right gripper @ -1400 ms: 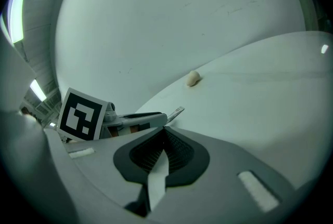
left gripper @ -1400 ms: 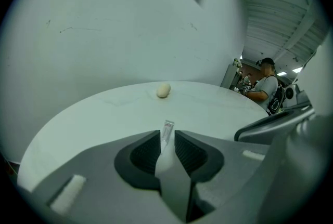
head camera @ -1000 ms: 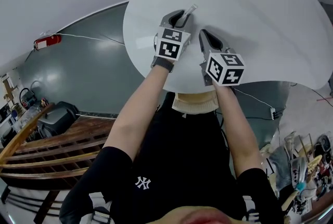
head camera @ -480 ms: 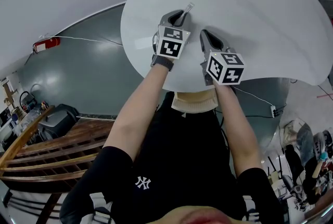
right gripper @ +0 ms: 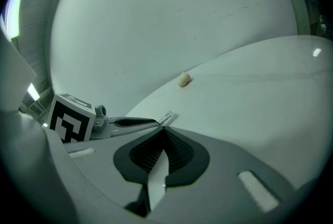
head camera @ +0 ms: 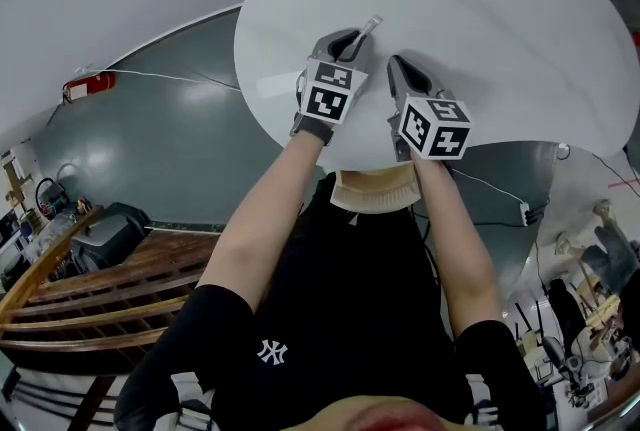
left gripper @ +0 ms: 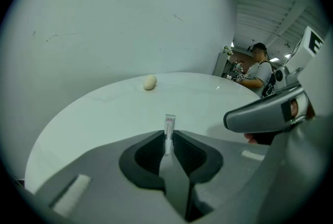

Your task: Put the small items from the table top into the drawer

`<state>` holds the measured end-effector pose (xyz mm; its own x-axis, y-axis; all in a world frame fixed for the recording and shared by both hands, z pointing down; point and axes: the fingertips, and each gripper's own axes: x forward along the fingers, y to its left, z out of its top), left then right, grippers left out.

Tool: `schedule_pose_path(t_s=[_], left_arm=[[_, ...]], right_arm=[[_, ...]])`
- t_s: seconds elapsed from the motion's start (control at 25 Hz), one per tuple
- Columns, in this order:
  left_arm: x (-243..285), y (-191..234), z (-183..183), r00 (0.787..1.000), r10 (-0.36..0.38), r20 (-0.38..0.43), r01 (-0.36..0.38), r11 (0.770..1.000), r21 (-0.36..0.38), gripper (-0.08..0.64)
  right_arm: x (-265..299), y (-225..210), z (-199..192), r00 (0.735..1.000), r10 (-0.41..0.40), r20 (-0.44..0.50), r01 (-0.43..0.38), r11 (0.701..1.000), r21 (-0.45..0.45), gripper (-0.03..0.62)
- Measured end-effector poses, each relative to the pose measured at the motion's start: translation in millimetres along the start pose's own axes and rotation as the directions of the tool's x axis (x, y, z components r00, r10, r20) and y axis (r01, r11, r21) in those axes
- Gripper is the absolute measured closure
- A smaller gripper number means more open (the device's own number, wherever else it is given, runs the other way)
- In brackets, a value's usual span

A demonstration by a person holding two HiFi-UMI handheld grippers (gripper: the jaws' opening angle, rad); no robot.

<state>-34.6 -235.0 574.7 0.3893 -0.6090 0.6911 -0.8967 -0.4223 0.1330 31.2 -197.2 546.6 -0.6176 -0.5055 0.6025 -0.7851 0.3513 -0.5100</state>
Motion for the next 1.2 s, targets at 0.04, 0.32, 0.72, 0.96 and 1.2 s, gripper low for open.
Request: schedule_pose_path(t_s=[0.04,0.32,0.72,0.96,1.2], left_arm=[[-2.4,-3.3,-1.6,1.000,-0.005,0.002,0.005,1.000,0.002,0.506],[-24.2,-29.0,-18.0,0.999,-0.050,0.007,0.050,0.998,0.028,0.506],[-65.0,-70.5,-45.8,0.993,-0.114,0.020,0.112,0.991,0.067,0.506],[-90.6,-99.0,-65.8,0.987,-0.159,0.015,0.156,0.981,0.113,0.506],[-111.5,-131.6,-88.0,0.977,-0.215,0.009,0.210,0.964,0.166,0.506]], right_arm=[[-2.3,0.3,-2.5,1.000,-0.003,0.001,0.003,1.000,-0.001,0.571],[-21.0,6.9,-26.0,0.999,-0.034,0.014,0.034,0.999,0.002,0.571],[-58.8,19.0,-58.6,0.995,-0.088,0.047,0.088,0.996,0.014,0.571],[-85.6,19.2,-77.3,0.989,-0.130,0.075,0.127,0.991,0.042,0.571],[-109.8,22.0,-100.3,0.982,-0.163,0.094,0.158,0.986,0.056,0.571]])
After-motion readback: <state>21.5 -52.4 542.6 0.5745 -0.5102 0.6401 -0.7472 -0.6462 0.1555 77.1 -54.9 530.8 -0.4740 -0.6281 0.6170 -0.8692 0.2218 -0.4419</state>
